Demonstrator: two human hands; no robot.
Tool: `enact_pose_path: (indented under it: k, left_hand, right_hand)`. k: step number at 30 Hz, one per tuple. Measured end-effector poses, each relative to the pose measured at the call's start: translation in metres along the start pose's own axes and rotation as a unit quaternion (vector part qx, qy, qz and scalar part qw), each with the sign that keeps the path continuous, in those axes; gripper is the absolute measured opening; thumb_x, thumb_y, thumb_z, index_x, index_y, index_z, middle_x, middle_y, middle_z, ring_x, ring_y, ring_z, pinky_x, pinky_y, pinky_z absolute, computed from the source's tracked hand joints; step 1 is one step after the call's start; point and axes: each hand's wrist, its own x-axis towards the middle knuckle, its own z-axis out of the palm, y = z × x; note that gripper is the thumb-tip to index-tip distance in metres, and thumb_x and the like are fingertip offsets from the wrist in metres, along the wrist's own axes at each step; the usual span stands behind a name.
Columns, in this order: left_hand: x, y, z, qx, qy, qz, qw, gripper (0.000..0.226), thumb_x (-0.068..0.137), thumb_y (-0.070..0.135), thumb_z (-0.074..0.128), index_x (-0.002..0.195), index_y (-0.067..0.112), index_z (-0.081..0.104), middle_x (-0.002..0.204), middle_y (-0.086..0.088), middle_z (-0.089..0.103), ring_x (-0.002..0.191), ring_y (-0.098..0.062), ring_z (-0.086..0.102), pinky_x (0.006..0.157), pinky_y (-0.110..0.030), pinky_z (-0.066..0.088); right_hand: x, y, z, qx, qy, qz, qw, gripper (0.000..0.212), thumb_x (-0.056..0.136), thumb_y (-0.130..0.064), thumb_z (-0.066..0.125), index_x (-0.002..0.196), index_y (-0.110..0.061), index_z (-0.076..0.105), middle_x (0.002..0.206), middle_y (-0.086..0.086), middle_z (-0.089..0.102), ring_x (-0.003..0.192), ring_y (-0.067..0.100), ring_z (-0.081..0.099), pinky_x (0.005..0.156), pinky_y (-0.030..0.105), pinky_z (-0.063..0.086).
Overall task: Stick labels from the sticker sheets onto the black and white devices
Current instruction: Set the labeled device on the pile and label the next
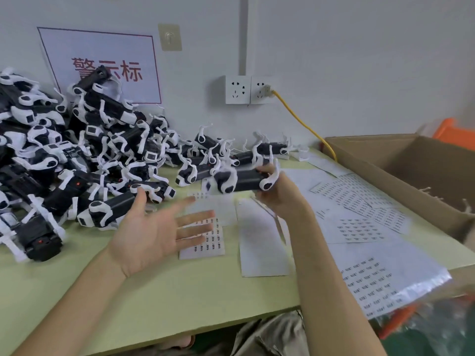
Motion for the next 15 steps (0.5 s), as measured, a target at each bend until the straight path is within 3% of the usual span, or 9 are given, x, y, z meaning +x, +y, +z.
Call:
enact_pose_path:
  k: [2,4,5,7,9,11,15]
  left_hand:
    - [0.002,-0.001,-0.005,0.023,0.031,0.037,0.999,0.104,0.085,0.089,0.013,0.151,0.016,0.046,0.145,-0.028,0.054,0.124,-0.044,0.062,0.098,-0.052,0.056]
    - [0.004,-0.002,-0.006,0.017,0.035,0.044,0.998,0.102,0.086,0.088,0.015,0.150,0.016,0.049,0.143,-0.027,0.056,0.122,-0.044,0.063,0.094,-0.051,0.058]
    - [0.005,-0.003,-0.006,0.015,0.038,0.038,0.998,0.101,0.086,0.088,0.017,0.148,0.016,0.051,0.143,-0.028,0.056,0.122,-0.044,0.063,0.094,-0.052,0.058]
    - [0.004,-0.004,-0.006,0.027,0.041,0.028,0.998,0.100,0.087,0.087,0.019,0.144,0.015,0.058,0.142,-0.029,0.057,0.121,-0.045,0.063,0.095,-0.053,0.058]
    - [0.004,-0.004,-0.007,0.043,0.051,0.030,0.997,0.095,0.091,0.084,0.021,0.139,0.013,0.062,0.139,-0.029,0.059,0.118,-0.045,0.065,0.094,-0.054,0.058]
    - [0.005,-0.003,-0.009,0.062,0.082,0.063,0.993,0.088,0.096,0.077,0.025,0.137,0.010,0.063,0.133,-0.029,0.063,0.109,-0.042,0.069,0.090,-0.052,0.060]
    - [0.009,-0.002,-0.011,0.197,0.243,0.174,0.934,0.055,0.106,0.048,0.036,0.126,0.005,0.063,0.102,-0.024,0.074,0.079,-0.031,0.073,0.077,-0.042,0.058]
  right_hand:
    - [-0.002,-0.008,-0.016,0.259,0.046,-0.083,0.961,0.012,0.094,-0.008,0.059,0.102,-0.002,0.066,0.105,0.016,0.066,0.088,0.024,0.066,0.067,0.024,0.060]
    - [-0.006,-0.012,-0.035,0.456,-0.017,-0.145,0.878,0.045,0.091,-0.024,0.067,0.129,-0.002,0.055,0.131,0.026,0.061,0.120,0.037,0.064,0.097,0.043,0.056]
    - [-0.007,-0.014,-0.042,0.489,-0.039,-0.157,0.857,0.053,0.092,-0.033,0.065,0.134,-0.005,0.049,0.135,0.031,0.058,0.127,0.043,0.059,0.106,0.050,0.050]
    - [-0.006,-0.016,-0.048,0.452,-0.012,-0.149,0.879,0.051,0.101,-0.043,0.053,0.137,-0.007,0.047,0.133,0.030,0.061,0.125,0.043,0.061,0.106,0.049,0.049]
    - [-0.003,-0.012,-0.044,0.359,0.090,-0.120,0.921,0.047,0.105,-0.039,0.045,0.138,-0.007,0.052,0.121,0.019,0.072,0.109,0.032,0.072,0.089,0.038,0.057]
    - [0.000,-0.006,-0.034,0.278,0.177,-0.088,0.940,0.040,0.104,-0.030,0.045,0.134,-0.009,0.060,0.109,0.011,0.077,0.094,0.023,0.074,0.075,0.030,0.055]
    - [0.003,0.000,-0.014,0.117,0.209,-0.039,0.970,0.023,0.097,-0.017,0.051,0.110,-0.008,0.068,0.087,0.005,0.071,0.067,0.017,0.059,0.063,0.024,0.045]
